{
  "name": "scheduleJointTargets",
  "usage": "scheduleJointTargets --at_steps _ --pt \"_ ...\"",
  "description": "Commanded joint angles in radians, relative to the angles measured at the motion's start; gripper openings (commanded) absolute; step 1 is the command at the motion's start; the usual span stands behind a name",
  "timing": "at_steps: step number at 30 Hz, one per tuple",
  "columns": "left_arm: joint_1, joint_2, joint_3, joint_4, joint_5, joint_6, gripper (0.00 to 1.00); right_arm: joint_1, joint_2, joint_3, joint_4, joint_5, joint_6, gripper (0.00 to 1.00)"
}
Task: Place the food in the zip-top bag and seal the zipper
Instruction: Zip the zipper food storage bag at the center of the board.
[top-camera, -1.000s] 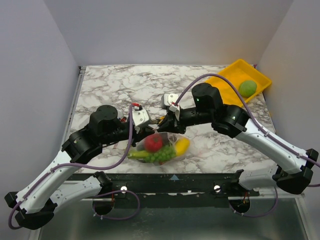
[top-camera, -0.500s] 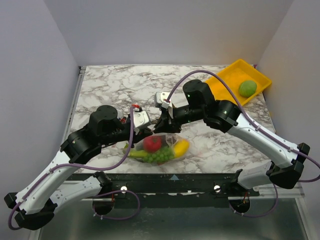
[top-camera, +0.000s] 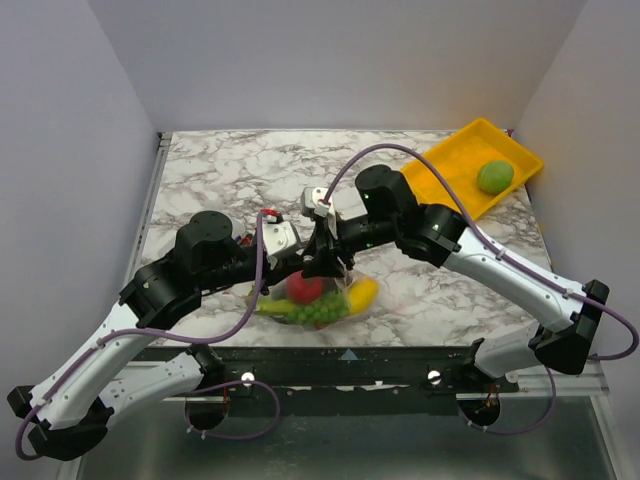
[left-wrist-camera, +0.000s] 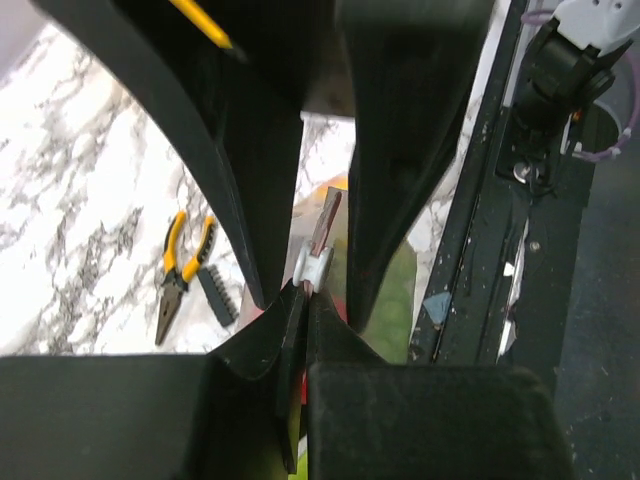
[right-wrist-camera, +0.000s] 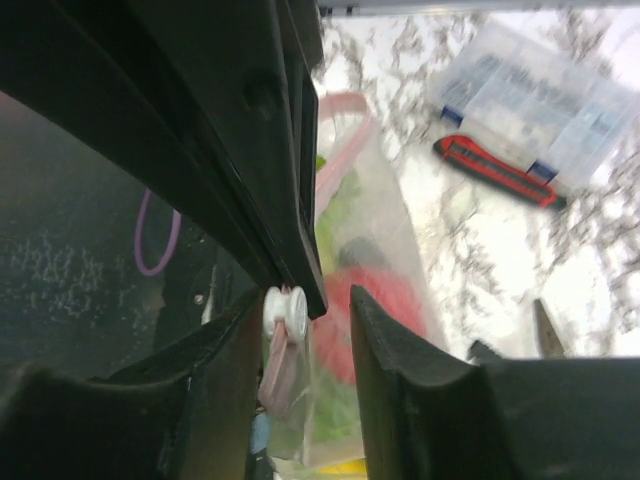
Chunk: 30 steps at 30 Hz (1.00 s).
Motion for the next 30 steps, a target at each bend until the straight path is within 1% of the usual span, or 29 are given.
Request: scheduleJointTargets --at_steps 1,3,6,9,13,15,16,17,20,21,22,25,26,27,28,29,30 --pt "-0.006 -0.024 0.025 0.116 0.033 -0.002 0.0 0.009 -0.058 -0.096 0.028 0.095 0.077 0.48" --pt "-0.005 -0.025 0.017 0.113 0.028 -0.001 0.0 0.009 -0.104 -0.132 0.034 0.143 0.103 0.56" --pt "-0.006 -0.023 0.008 0.108 0.022 0.001 0.0 0.009 -0.173 -0.16 0.04 0.198 0.141 0.62" --pt "-0.006 -0.021 0.003 0.107 0.029 -0.001 0.0 0.009 -0.208 -0.172 0.033 0.21 0.151 0.63" --pt "-0.006 -0.012 0.005 0.106 0.033 0.001 0.0 0.008 -0.192 -0.135 -0.003 0.202 0.118 0.51" --pt "-0.006 -0.001 0.013 0.099 0.036 0.001 0.0 0.009 -0.158 -0.08 -0.037 0.19 0.103 0.39" --pt "-0.005 0.006 0.022 0.093 0.037 0.002 0.0 0.009 -0.137 -0.043 -0.069 0.176 0.089 0.34" --pt "-0.005 0.013 0.03 0.086 0.037 0.004 0.0 0.009 -0.114 -0.01 -0.092 0.165 0.077 0.31" --pt "-0.005 0.027 0.048 0.069 0.039 0.008 0.0 0.008 -0.07 0.051 -0.141 0.156 0.048 0.29" --pt "-0.006 0.032 0.054 0.064 0.04 0.011 0.0 0.009 -0.062 0.066 -0.152 0.155 0.041 0.27" --pt "-0.005 0.035 0.058 0.061 0.04 0.011 0.0 0.008 -0.05 0.079 -0.164 0.154 0.034 0.24" --pt "-0.006 0.039 0.068 0.05 0.039 0.015 0.0 0.009 -0.027 0.111 -0.2 0.158 0.016 0.09" --pt "-0.006 0.039 0.069 0.049 0.039 0.017 0.0 0.009 -0.021 0.116 -0.209 0.161 0.012 0.06" --pt "-0.005 0.038 0.069 0.048 0.037 0.019 0.0 0.009 -0.02 0.119 -0.216 0.161 0.007 0.06" --pt "-0.006 0.037 0.069 0.046 0.037 0.019 0.0 0.008 -0.023 0.117 -0.217 0.157 0.0 0.1" --pt "-0.006 0.038 0.072 0.044 0.036 0.02 0.0 0.009 -0.029 0.111 -0.212 0.158 0.0 0.2" --pt "-0.005 0.041 0.072 0.04 0.034 0.022 0.0 0.008 -0.036 0.104 -0.206 0.16 0.002 0.26"
